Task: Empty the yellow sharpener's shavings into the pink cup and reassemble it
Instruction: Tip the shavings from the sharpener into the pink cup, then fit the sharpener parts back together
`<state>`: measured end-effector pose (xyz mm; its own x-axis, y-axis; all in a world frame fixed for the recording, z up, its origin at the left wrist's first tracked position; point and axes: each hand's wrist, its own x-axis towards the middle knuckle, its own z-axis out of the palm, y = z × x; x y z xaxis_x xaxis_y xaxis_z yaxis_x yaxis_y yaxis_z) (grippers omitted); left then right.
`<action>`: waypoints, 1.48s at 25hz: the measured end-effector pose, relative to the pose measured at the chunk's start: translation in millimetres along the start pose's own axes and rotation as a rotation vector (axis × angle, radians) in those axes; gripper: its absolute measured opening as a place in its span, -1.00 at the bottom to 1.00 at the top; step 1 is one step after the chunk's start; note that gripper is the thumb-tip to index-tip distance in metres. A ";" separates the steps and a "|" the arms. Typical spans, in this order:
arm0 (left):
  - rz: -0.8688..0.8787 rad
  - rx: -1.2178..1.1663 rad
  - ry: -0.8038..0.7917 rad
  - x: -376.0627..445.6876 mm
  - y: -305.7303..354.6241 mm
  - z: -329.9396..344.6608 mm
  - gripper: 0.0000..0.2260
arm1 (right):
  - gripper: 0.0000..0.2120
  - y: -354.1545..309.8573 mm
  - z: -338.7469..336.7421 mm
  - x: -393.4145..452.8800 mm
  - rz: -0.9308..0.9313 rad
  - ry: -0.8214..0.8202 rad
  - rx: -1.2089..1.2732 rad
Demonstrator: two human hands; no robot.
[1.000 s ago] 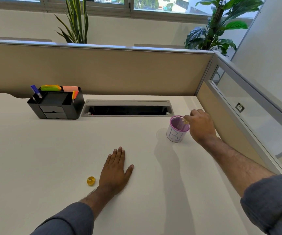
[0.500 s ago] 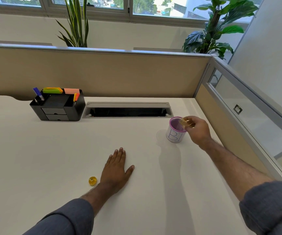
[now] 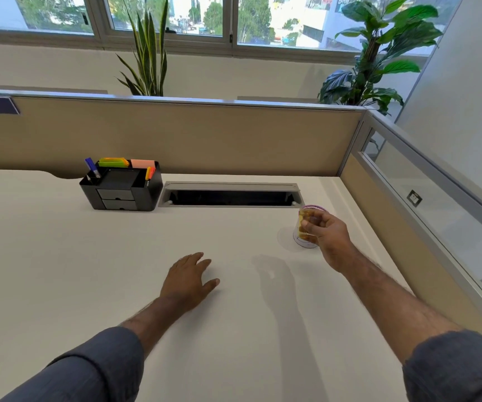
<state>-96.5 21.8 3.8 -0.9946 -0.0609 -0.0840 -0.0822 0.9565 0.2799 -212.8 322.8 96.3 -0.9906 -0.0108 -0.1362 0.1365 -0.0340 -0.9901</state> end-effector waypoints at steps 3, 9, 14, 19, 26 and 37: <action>-0.004 0.001 -0.039 -17.0 -13.4 -14.3 -0.41 | -0.71 -0.8 18.1 -11.8 0.004 -0.022 -0.012; -0.035 -0.011 -0.202 -55.5 -41.9 -16.9 -0.35 | -0.72 7.6 66.8 -40.1 0.014 -0.105 -0.090; -0.066 -0.160 -0.160 -68.7 -55.0 -12.7 -0.58 | -0.72 14.6 93.6 -56.7 0.023 -0.154 -0.135; -0.178 -0.370 -0.060 -75.1 -58.9 -12.9 -0.76 | -0.69 21.0 112.7 -71.8 0.018 -0.171 -0.151; -0.356 -1.050 0.115 -63.8 -40.8 -49.7 -0.79 | -0.75 14.4 136.8 -99.7 -0.014 -0.259 -0.198; -0.412 -1.692 0.177 -49.8 -16.2 -111.9 -0.77 | -0.70 -5.3 183.9 -123.1 -0.216 -0.359 -0.386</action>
<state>-52.7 -22.5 110.4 -0.8784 -0.3399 -0.3360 -0.1642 -0.4457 0.8800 -90.5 140.6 124.8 -0.9224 -0.3856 0.0239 -0.1475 0.2944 -0.9442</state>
